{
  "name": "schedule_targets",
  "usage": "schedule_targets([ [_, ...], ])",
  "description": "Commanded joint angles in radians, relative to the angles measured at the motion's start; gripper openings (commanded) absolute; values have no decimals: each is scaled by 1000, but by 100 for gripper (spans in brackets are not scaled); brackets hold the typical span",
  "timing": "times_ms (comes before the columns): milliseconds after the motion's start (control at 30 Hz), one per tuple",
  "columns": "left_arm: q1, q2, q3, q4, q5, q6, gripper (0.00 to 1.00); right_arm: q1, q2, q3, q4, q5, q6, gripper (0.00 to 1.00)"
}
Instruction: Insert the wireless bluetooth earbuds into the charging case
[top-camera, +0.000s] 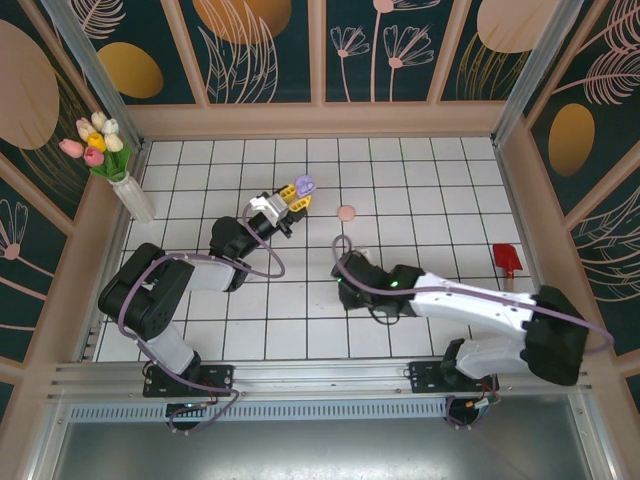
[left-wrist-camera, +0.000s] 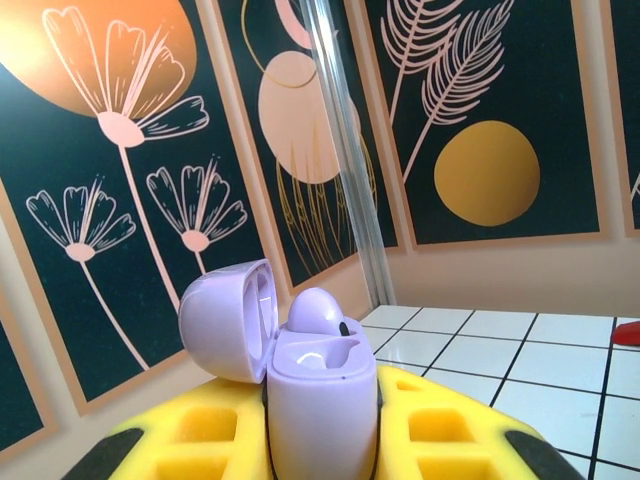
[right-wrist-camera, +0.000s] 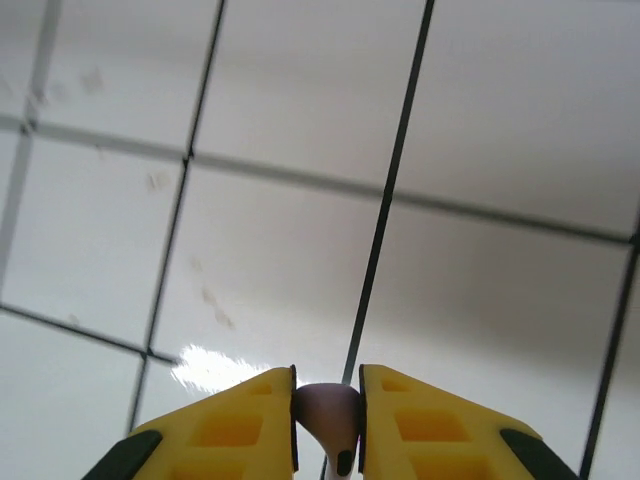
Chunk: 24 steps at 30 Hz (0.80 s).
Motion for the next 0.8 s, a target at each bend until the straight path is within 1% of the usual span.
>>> schedule_targets([
  [0, 8, -5, 27, 8, 38, -6, 0, -85, -99, 18, 59, 31, -48, 20],
  [100, 8, 2, 41, -1, 70, -14, 0, -166, -146, 78, 109, 27, -112, 20],
  [300, 7, 27, 74, -7, 134, -55, 0, -259, -139, 247, 225, 38, -244, 20],
  [433, 4, 27, 96, -11, 152, -78, 0, -286, -112, 326, 311, 28, -315, 20],
  [500, 1, 61, 110, -18, 157, -87, 0, -293, -95, 350, 362, 12, -345, 20],
  [767, -20, 89, 160, -51, 158, -126, 0, -305, -37, 368, 528, -48, -392, 20],
])
